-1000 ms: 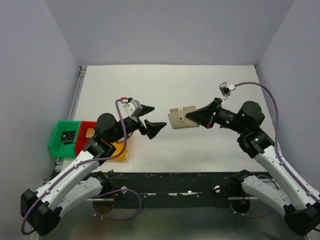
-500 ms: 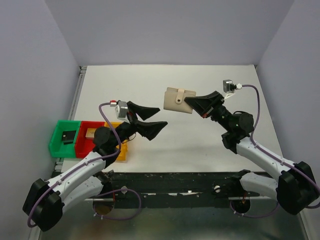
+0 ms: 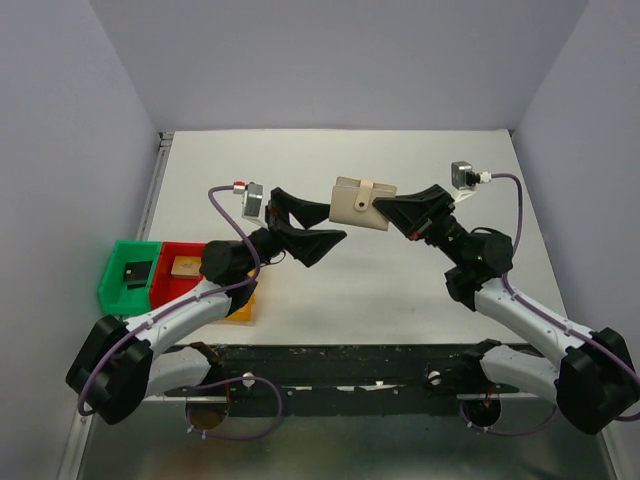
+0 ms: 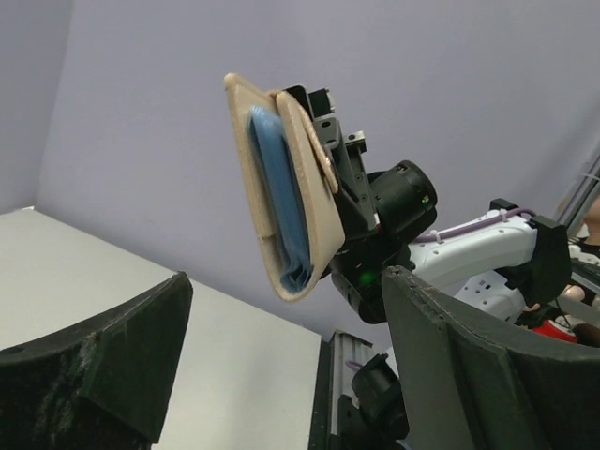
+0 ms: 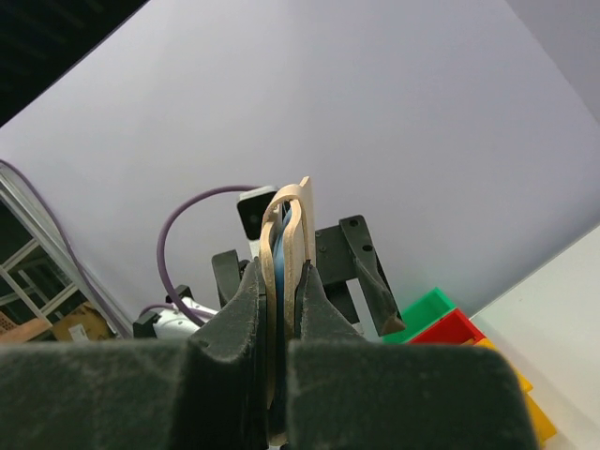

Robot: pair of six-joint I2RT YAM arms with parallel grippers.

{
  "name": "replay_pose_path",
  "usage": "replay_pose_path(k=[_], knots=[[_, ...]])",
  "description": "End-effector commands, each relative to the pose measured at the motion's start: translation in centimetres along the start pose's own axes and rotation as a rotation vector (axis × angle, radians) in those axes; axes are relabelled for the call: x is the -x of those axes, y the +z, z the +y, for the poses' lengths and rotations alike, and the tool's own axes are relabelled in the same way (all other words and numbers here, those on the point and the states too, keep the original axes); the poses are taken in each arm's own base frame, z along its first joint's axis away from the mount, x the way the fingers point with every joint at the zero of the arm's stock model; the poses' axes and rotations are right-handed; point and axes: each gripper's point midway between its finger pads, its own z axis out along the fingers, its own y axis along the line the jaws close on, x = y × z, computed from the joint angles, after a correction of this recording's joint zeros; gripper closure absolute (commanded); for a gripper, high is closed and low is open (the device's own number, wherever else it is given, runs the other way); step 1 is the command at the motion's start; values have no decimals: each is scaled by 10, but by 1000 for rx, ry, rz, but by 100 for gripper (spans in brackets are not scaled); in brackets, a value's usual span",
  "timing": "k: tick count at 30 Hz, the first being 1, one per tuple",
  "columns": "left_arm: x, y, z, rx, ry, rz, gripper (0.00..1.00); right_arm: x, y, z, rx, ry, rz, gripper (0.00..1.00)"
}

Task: Take the credit cards out of the card holder
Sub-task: Remove the credit card from the card holder.

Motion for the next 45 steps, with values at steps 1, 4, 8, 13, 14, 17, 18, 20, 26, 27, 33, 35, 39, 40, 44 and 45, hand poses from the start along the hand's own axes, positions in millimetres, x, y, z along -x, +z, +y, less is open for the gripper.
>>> replay_pose_path(k=[1,4,8,13,14,17,18,20,26,27,33,35,39,40,44,45], knots=[[20,12,-36,-190,8,-31,11,1,-4,15,54,-32,-8,100],[19,13,-37,-210,5,-26,15,0,-4,19,58,-43,12,100],[20,15,-37,-214,16,-24,19,-5,-4,21,60,-45,51,100],[21,18,-39,-226,36,-6,29,-12,-2,21,69,-19,97,100],[20,18,-40,-230,41,-2,32,-13,-2,21,72,-15,102,100],[21,20,-40,-231,47,-1,37,-16,-3,20,73,-7,115,100],[21,20,-40,-232,45,-1,40,-16,-3,21,78,-6,118,100],[21,20,-41,-240,41,1,47,-17,-4,22,82,-7,123,100],[14,19,-38,-243,34,22,75,-20,-6,22,81,-4,136,100],[13,19,-40,-247,35,24,78,-20,-7,23,83,-7,141,100],[7,15,-39,-242,36,55,96,-26,-10,25,71,-22,190,100],[6,15,-38,-237,35,64,98,-29,-10,25,62,-10,213,97],[4,12,-39,-225,36,89,100,-32,-13,24,19,-23,257,49],[2,11,-37,-211,30,102,100,-31,-14,25,3,-58,266,45],[-6,7,-31,-134,1,191,100,-23,-25,15,-172,-226,342,35],[-11,6,-25,-90,-21,237,100,-21,-33,12,-238,-258,374,32]])
